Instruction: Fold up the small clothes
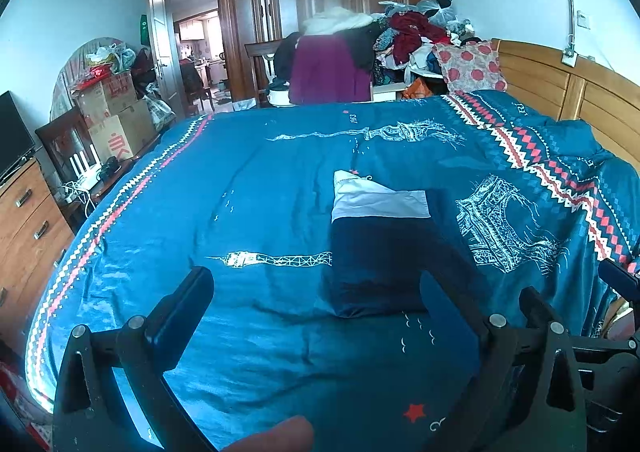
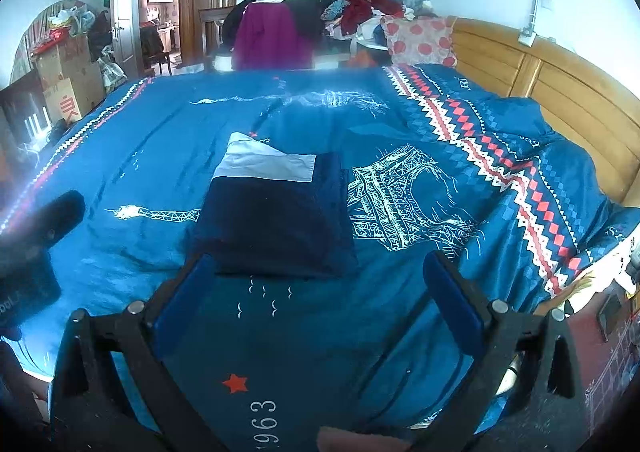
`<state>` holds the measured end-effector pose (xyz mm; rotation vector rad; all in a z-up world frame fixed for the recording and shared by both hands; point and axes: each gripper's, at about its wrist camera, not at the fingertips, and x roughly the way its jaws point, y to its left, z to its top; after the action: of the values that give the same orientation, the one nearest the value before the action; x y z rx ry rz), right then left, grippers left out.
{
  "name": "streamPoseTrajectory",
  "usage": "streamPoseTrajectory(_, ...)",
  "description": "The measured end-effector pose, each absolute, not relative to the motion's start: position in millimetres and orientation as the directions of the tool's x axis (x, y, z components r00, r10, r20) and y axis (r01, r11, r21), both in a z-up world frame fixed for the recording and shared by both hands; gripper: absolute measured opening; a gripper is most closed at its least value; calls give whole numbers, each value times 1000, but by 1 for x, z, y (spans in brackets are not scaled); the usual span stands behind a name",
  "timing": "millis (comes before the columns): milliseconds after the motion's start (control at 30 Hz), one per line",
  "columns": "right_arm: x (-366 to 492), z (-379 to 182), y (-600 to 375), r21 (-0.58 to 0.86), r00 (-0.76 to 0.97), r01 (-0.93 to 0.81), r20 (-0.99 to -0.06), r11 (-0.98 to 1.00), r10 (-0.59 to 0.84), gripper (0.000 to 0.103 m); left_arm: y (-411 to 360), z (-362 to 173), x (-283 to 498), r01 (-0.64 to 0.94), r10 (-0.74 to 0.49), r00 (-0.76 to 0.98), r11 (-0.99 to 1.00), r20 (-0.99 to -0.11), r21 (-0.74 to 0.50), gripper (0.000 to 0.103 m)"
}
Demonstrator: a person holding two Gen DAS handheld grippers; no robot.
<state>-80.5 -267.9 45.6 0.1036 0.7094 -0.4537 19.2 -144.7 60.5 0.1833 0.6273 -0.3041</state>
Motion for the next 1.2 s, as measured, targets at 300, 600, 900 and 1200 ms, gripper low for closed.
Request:
streamPoseTrajectory(300,-82,45,-263,-45,671,427,-654,903,-350,103,-142,59,14,339,-222,765,937,-604,86,103)
streamPoseTrajectory(600,-84,41,-262,-23,671,422,-664,906,-330,103,-140,56,13,347,-226,760,934,-609,87,103)
streamPoseTrajectory(900,-85,38,-261,-4,665,414,-681,910,-306,103,-144,57,12,366,-239,750,927,-617,86,103)
streamPoseTrajectory(1200,-86,35,-264,13,662,412,-691,911,-290,103,-145,58,15,368,-237,744,926,-624,87,103)
